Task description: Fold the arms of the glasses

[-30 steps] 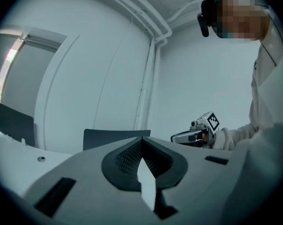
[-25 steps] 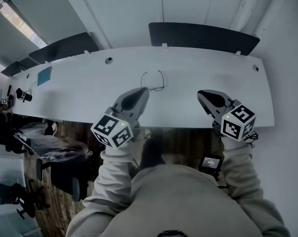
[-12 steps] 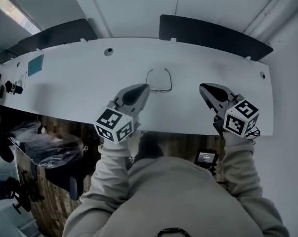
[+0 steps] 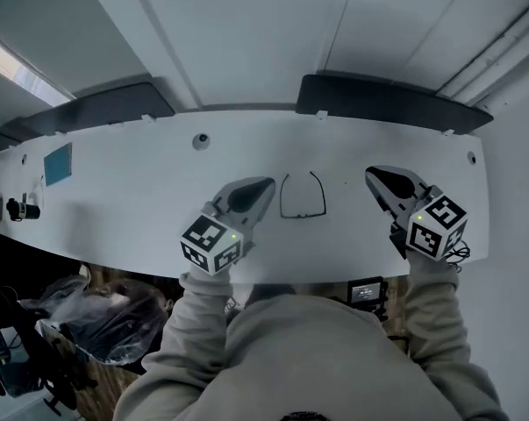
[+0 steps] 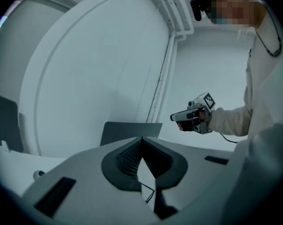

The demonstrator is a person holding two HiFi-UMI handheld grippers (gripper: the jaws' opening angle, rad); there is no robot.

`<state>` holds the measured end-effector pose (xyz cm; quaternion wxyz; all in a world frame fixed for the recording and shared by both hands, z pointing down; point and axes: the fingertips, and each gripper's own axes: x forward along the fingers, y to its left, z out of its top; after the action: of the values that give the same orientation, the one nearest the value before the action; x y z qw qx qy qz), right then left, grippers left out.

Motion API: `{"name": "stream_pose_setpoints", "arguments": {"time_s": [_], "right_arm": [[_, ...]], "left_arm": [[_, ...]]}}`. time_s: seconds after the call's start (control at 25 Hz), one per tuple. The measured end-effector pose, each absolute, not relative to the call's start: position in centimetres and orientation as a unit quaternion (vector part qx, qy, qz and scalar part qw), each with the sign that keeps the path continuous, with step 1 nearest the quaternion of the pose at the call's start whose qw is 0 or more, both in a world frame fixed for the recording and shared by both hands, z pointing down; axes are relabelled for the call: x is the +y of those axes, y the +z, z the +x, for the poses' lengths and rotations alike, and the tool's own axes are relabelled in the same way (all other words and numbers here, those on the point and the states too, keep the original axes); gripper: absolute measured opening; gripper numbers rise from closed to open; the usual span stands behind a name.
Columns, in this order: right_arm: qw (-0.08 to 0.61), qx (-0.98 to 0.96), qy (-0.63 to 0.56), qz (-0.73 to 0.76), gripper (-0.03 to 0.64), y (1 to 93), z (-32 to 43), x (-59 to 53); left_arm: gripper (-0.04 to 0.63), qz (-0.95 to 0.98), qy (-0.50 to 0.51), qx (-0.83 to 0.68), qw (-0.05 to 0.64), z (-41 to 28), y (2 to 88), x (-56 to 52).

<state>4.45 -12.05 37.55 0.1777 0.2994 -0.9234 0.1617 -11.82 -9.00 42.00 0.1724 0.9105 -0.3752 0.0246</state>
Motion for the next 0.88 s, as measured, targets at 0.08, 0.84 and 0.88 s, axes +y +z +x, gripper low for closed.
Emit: {"name": "stream_pose_setpoints", "arguments": {"time_s": [0.08,0.84,0.88], "right_arm": [[0.184,-0.915,0.173,0.315,0.018,38.2,5.2,-13.2],[0.154,-0.929,0.212,0.263,0.018,40.4,4.9,-17.4],[0.157,-0.928,0.213,0.261,0.018,40.8,5.1,-17.2]], "left_arm": [[-0.002,0.912,0.031,-0.364,0.184,-12.2,43.2,-10.2],[-0.002,0.895,0.041,-0.39,0.21,-8.3,46.0,-12.0],[-0.002,0.895,0.049,-0.39,0.209,-7.9,46.4,-11.9]]}}
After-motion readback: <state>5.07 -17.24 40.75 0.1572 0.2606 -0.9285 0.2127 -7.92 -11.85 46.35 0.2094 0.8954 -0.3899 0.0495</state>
